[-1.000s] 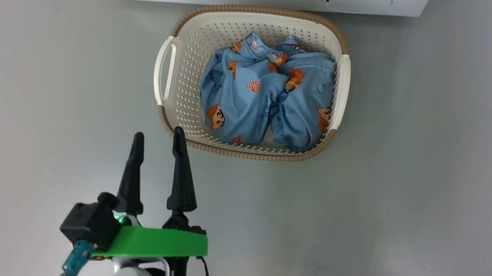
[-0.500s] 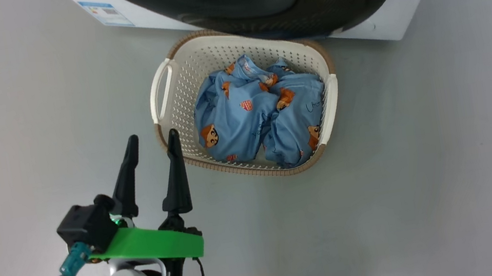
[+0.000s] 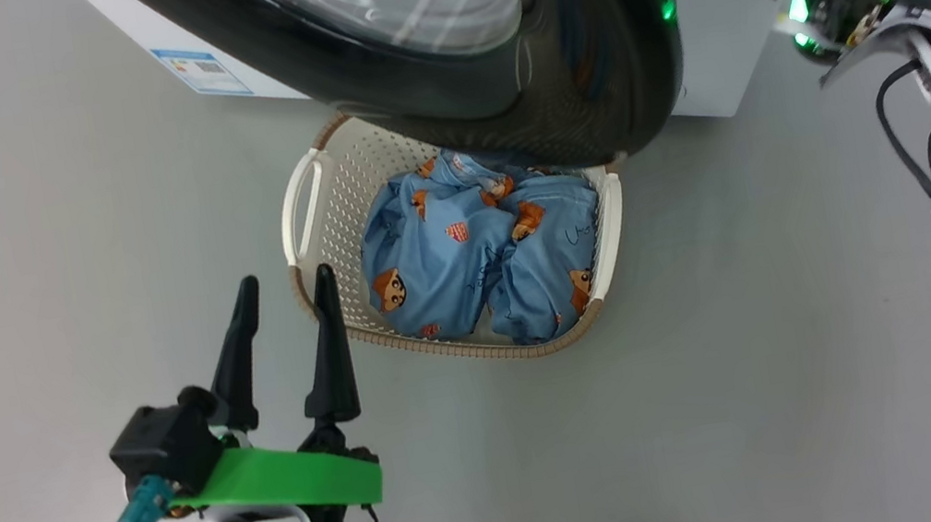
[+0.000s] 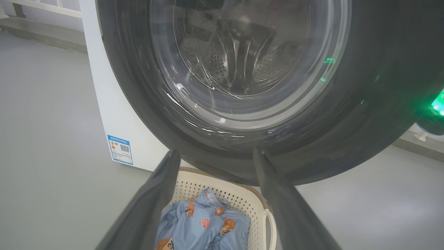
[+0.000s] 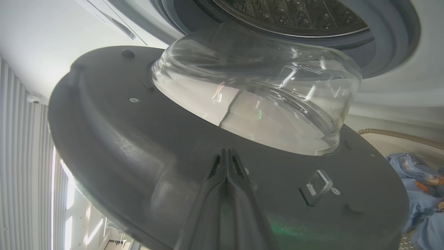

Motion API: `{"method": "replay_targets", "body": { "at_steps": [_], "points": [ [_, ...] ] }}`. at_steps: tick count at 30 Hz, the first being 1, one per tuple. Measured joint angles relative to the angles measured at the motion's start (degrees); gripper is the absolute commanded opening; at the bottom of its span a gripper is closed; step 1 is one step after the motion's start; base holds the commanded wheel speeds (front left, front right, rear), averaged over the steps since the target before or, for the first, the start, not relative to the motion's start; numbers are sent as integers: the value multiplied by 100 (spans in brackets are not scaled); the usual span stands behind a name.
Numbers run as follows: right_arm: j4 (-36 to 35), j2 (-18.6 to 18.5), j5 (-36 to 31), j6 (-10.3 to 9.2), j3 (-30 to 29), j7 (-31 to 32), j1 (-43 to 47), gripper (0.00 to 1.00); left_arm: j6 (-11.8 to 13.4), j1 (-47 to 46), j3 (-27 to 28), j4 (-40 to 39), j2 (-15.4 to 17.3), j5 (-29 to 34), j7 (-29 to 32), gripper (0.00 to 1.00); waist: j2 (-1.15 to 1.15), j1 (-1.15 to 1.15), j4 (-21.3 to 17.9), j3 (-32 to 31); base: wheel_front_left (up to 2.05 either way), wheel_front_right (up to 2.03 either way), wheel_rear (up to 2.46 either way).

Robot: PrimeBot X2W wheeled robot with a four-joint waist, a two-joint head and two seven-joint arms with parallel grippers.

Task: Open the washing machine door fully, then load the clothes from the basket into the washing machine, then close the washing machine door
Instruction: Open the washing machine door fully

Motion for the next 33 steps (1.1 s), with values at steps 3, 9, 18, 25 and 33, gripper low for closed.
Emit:
{"method": "replay_targets", "body": {
  "at_steps": [3,9,18,25,33],
  "points": [
    [-29,25,0,0,58,35,86,0,-5,81,15,3,0,30,0,100,0,0,-1,-47,0,0,0],
    [-96,186,3,0,132,159,332,0,-7,187,78,11,2,42,0,100,0,0,28,-188,0,0,0],
    [-286,390,45,0,298,356,735,0,-7,356,107,10,4,82,0,100,0,0,109,-394,0,0,0],
    [-334,563,48,0,399,490,934,0,-7,424,110,10,5,85,0,100,0,0,207,-497,0,0,0],
    [-401,787,52,0,552,624,1163,0,-5,463,107,10,7,85,0,100,0,0,336,-600,0,0,0]
  ]
}}
